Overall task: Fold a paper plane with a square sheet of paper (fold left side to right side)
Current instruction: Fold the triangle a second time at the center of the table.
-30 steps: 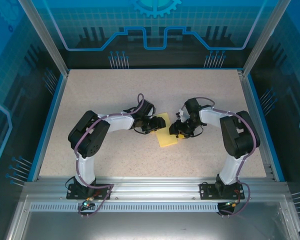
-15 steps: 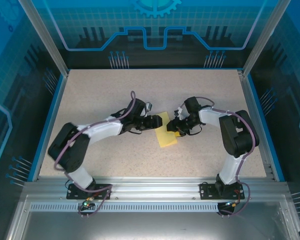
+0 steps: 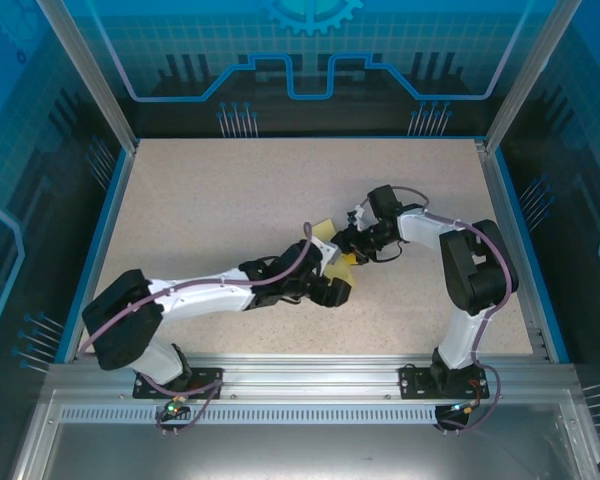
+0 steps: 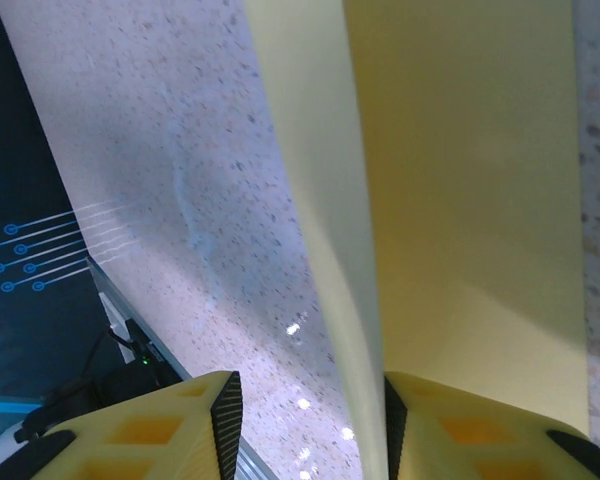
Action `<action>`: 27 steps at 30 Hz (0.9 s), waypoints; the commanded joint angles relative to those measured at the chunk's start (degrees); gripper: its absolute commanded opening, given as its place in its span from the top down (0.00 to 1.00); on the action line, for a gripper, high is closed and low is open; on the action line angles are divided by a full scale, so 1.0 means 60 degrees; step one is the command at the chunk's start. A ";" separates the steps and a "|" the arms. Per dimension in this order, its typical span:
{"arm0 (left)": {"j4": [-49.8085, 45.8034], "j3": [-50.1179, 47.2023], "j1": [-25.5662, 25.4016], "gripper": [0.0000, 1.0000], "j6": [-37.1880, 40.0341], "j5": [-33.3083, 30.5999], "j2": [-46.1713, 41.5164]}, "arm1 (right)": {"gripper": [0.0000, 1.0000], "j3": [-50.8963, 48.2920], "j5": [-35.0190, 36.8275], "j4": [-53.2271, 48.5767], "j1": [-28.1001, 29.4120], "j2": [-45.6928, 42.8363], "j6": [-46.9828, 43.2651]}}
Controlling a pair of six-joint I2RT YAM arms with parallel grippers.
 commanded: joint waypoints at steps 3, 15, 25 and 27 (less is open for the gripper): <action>-0.1406 0.1572 -0.0521 0.22 0.0711 -0.2075 0.1058 | 0.58 0.0354 -0.0352 -0.0199 -0.0134 0.0148 0.0237; -0.3974 0.4268 -0.1217 0.23 0.0731 -0.4519 0.3505 | 0.59 0.0273 -0.0402 -0.0074 -0.0089 0.0168 0.0435; -0.4570 0.4812 -0.1265 0.42 0.0643 -0.5051 0.4039 | 0.59 0.0237 -0.0312 -0.0074 -0.0016 0.0274 0.0447; -0.4535 0.4783 -0.1273 0.48 0.0676 -0.5052 0.4010 | 0.59 0.0237 -0.0283 -0.0074 -0.0003 0.0305 0.0421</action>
